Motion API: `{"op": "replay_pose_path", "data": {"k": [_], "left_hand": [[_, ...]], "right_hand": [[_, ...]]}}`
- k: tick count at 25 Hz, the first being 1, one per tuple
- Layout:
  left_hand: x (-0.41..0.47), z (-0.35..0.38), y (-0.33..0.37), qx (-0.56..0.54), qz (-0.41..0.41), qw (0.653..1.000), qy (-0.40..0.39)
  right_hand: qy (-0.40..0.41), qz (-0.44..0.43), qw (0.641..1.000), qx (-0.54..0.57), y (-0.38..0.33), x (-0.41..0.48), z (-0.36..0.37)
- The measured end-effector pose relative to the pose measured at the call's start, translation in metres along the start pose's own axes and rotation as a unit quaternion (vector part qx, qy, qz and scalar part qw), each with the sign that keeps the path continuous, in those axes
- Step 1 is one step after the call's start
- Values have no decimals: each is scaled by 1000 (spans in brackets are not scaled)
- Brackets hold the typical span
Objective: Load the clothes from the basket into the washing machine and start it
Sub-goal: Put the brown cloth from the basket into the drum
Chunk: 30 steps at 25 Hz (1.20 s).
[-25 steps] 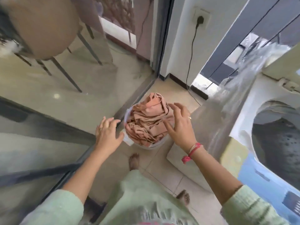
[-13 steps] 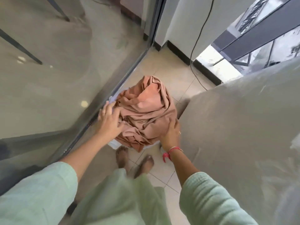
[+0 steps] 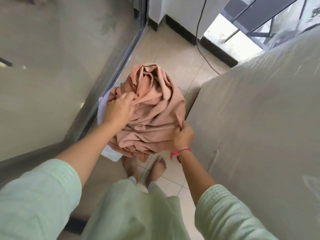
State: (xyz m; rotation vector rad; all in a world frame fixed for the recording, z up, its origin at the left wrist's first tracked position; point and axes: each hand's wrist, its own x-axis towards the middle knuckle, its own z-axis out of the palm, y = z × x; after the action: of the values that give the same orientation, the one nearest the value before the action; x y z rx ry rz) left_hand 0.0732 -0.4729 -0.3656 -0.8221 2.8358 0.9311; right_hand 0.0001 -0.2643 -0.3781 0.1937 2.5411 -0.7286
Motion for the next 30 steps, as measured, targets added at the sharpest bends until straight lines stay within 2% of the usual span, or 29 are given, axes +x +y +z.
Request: {"op": "replay_pose_path", "data": {"k": [3,6,9,13,17,19,21,23,25,26,28,30], "left_hand": [[-18,-45,4,-40,-30,996,69],[-32,-92,16,-58,-15,994,95],[-43,-143,35,-58,5,989,137],[-59,-217,63,-53,16,980,192],[-74,-290,99,-62,28,962,265],[-79,-319,115,-60,57,957,277],[-83,-339,127,-58,109,954,274],[-89,-359,140,-58,142,945,289],[-92,-387,157,-58,169,928,327],[-92,-404,165,-58,184,918,347],[-91,-437,178,-53,211,902,372],[-90,-457,185,-32,229,900,369]], "right_hand": [[48,-11,997,56,-11,-30,-35],[86,-46,990,103,-36,-58,-73],[112,-115,973,164,-76,-86,-121],[201,-214,936,194,-142,-126,-195],[255,-253,883,303,-198,-159,-266],[269,-309,851,329,-218,-181,-302],[310,-385,805,328,-237,-207,-341],[378,-452,740,324,-255,-232,-381],[430,-470,688,348,-265,-225,-418],[413,-454,693,377,-267,-208,-433],[295,-377,734,481,-266,-184,-452],[221,-306,771,512,-252,-171,-457]]}}
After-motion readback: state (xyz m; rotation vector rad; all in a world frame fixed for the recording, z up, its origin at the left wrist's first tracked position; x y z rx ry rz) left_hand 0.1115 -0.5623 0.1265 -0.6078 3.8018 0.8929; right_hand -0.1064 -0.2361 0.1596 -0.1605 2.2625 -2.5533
